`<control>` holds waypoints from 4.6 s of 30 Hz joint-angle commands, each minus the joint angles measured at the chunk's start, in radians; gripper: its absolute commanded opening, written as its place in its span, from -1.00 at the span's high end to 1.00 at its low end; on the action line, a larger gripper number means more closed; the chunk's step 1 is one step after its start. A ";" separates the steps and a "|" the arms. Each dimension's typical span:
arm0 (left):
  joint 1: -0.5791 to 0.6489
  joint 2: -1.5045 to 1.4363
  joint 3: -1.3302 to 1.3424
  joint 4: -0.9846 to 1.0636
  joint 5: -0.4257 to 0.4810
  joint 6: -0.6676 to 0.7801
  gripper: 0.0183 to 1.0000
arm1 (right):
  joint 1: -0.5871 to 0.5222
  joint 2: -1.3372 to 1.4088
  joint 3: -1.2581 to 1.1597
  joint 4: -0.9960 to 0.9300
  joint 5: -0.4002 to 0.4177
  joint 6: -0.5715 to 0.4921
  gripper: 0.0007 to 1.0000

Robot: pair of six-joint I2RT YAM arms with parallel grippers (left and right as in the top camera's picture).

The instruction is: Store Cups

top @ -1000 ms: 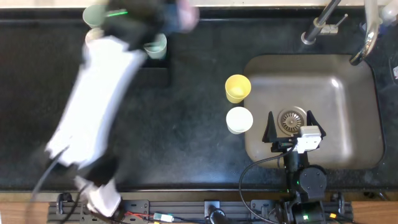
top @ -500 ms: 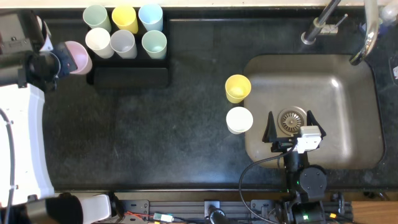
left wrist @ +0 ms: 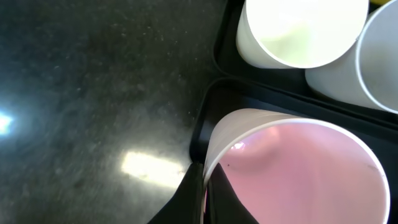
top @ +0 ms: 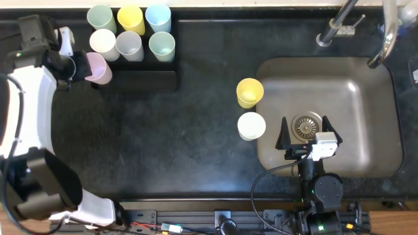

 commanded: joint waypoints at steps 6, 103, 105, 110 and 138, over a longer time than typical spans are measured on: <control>0.000 0.096 -0.007 0.068 0.039 0.026 0.96 | -0.006 -0.008 -0.013 0.005 0.004 -0.003 -1.00; -0.261 -0.134 0.068 -0.211 -0.137 -0.261 0.96 | -0.006 -0.008 -0.013 0.006 0.004 -0.003 -1.00; -0.260 -0.122 0.038 -0.197 -0.137 -0.257 0.96 | -0.006 -0.008 -0.013 0.005 0.004 -0.003 -1.00; -0.260 -0.064 0.028 -0.173 -0.129 -0.213 0.96 | -0.006 -0.008 -0.013 0.005 0.004 -0.003 -1.00; -0.301 0.074 0.028 -0.089 -0.119 -0.951 0.96 | -0.006 -0.008 -0.013 0.005 0.004 -0.003 -1.00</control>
